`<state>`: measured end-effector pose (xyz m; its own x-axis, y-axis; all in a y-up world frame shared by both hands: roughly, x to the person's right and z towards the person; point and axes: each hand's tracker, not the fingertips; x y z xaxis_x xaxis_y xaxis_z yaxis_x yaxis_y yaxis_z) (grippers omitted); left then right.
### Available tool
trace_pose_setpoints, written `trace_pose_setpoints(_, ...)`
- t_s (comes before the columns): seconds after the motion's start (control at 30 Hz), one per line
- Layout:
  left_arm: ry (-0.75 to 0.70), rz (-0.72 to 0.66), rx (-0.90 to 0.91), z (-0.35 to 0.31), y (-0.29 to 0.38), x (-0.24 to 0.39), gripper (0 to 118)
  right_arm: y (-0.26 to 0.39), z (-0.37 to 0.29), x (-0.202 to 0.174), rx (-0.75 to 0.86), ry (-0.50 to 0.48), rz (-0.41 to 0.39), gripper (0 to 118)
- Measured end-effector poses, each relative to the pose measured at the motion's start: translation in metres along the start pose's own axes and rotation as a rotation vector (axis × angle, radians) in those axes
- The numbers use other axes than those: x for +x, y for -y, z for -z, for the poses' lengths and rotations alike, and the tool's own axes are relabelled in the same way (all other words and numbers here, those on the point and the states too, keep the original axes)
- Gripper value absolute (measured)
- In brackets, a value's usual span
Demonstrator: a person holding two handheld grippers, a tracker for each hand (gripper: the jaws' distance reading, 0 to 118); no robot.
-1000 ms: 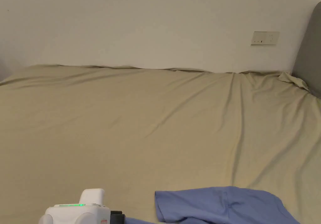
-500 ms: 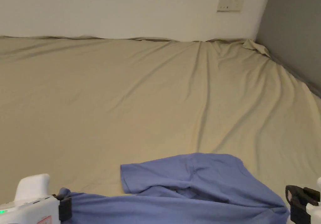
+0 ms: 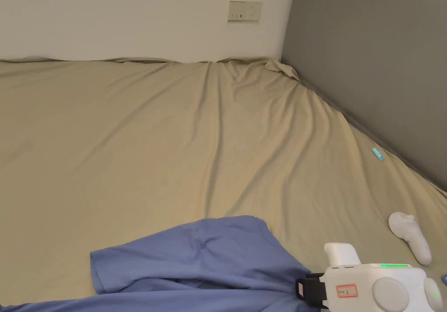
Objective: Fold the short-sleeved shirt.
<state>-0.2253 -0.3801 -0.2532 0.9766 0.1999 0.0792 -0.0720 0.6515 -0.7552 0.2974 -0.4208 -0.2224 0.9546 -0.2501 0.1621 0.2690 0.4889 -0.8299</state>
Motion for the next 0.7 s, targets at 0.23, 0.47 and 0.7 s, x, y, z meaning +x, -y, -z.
trace_pose_setpoints(0.23, 0.061, -0.048, 0.087, -0.01, 0.006, 0.009, 4, 0.017, -0.029, -0.033, 0.16, 0.137, -0.151, 11)
trace_pose_setpoints(0.47, 0.156, -0.048, 0.362, -0.109, -0.027, 0.012, 4, 0.01, -0.13, -0.084, 0.479, 0.007, -0.157, 11)
trace_pose_setpoints(0.7, 0.154, 0.092, 0.699, -0.269, -0.07, 0.035, 4, -0.006, -0.25, -0.146, 0.771, -0.069, -0.276, 10)
